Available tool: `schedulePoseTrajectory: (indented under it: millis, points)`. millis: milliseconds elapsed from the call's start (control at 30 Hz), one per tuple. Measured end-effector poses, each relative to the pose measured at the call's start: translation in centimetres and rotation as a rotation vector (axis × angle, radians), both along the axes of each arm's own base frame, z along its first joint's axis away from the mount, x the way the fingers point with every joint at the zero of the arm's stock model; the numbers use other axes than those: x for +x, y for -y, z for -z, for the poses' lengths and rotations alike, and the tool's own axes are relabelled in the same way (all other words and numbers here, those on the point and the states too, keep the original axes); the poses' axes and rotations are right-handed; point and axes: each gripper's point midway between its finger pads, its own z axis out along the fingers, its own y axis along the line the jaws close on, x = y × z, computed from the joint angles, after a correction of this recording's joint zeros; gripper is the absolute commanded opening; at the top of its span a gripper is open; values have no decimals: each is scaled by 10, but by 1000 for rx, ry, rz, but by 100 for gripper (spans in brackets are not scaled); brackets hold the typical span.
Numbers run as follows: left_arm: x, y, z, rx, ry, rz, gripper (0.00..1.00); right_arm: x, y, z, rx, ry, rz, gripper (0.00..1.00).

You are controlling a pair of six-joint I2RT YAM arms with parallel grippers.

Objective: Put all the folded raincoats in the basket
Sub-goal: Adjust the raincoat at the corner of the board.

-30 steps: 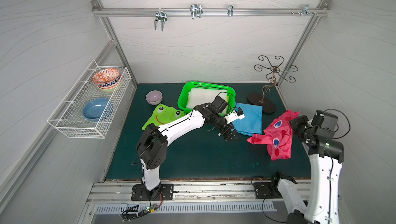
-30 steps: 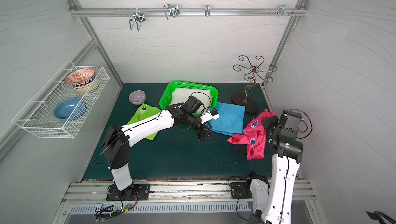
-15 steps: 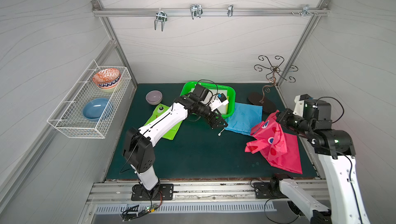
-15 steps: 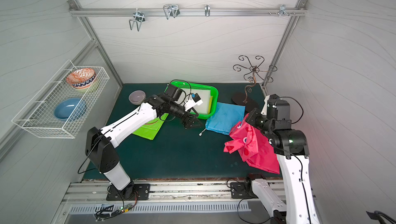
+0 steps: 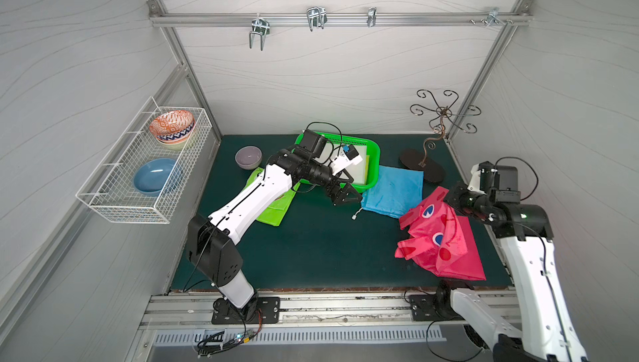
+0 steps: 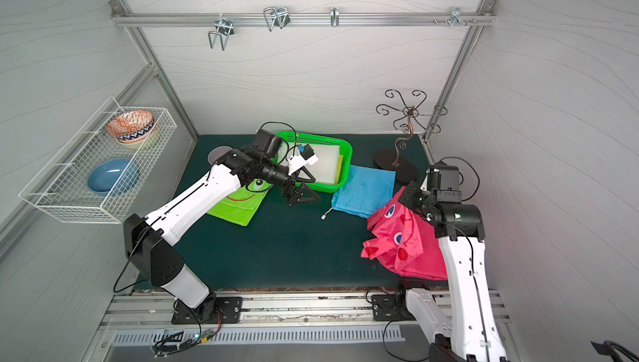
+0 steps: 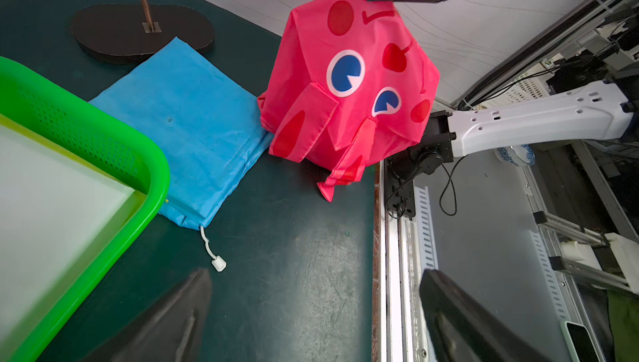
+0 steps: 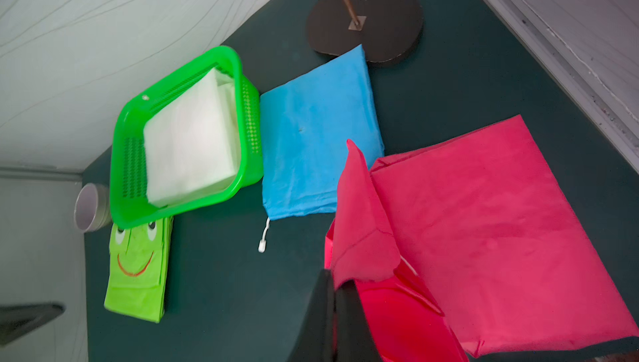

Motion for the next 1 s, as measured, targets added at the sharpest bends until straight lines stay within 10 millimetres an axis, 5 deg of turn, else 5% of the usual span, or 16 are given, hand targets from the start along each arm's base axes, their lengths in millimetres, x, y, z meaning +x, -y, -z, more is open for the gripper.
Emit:
schedulePoseTrajectory:
  millis: [67,100,200,233,400,467,767,900,1000]
  points:
    - [3,3,4,-1,-14,-5,99,4,15,19,10,-44,59,7]
    - [6,4,7,-1,-23,-8,99,5,26,28,15,-67,100,18]
    - [10,11,15,-6,-53,-6,99,4,62,55,35,-129,238,70]
    - [12,13,19,-6,-62,-6,99,3,76,66,36,-157,292,78]
    - [10,27,36,8,-84,23,99,-11,121,116,88,-322,500,86]
    - [5,35,43,16,-91,45,99,-11,127,125,96,-354,529,99]
    - [-20,82,106,111,-138,134,99,-3,165,103,-65,-325,653,99]
    - [-25,103,148,172,-238,98,98,30,153,96,-54,-272,518,99]
    - [-24,117,179,214,-335,31,95,51,111,90,-63,-241,342,99]
